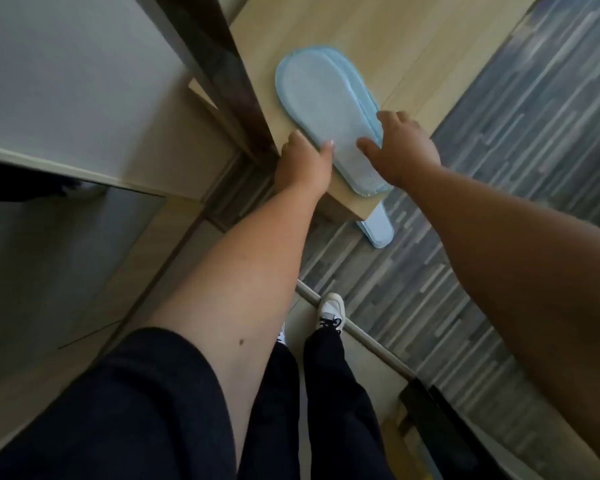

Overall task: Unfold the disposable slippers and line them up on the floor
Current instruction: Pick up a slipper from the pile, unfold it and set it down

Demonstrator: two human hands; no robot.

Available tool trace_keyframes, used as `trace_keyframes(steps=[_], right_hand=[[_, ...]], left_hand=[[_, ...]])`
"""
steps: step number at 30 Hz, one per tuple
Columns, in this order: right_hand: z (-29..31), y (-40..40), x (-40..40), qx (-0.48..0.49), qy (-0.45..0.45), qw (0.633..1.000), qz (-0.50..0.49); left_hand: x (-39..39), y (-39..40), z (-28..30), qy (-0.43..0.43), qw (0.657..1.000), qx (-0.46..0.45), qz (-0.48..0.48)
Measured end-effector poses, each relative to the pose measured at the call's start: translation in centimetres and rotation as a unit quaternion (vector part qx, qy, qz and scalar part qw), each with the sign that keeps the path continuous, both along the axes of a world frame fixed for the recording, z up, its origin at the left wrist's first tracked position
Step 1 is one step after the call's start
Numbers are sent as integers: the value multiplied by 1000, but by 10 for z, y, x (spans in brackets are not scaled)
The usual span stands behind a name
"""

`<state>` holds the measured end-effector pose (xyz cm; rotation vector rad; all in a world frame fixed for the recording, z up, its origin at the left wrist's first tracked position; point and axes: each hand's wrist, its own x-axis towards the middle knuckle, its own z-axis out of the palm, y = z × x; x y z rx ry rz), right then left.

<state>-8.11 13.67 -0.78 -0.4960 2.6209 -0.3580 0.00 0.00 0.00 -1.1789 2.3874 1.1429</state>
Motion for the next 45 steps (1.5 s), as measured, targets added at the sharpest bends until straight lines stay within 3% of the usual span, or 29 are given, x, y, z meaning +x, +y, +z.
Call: trace_keyframes(steps=[7,14,21,26,35,45], right_hand=[[-23,-21,-23,-21,1,1000,-17],[-27,-20,-31,-65,-64,990,-103],[-1,-8,-24,-199,-142,949,-197],[23,11,5,-237,-180,927,-227],[43,31,119,-240,-236,894,-295],[18,-52,262,-203,-292,906,-228]], left_hand=[[-22,-2,-23,-36,995,49,81],[-25,-2,-32,3,988,77,133],[-7,-8,-10,49,988,87,121],[17,-2,15,41,993,75,81],[120,13,47,12,993,102,62],[294,-48,14,-10,976,133,173]])
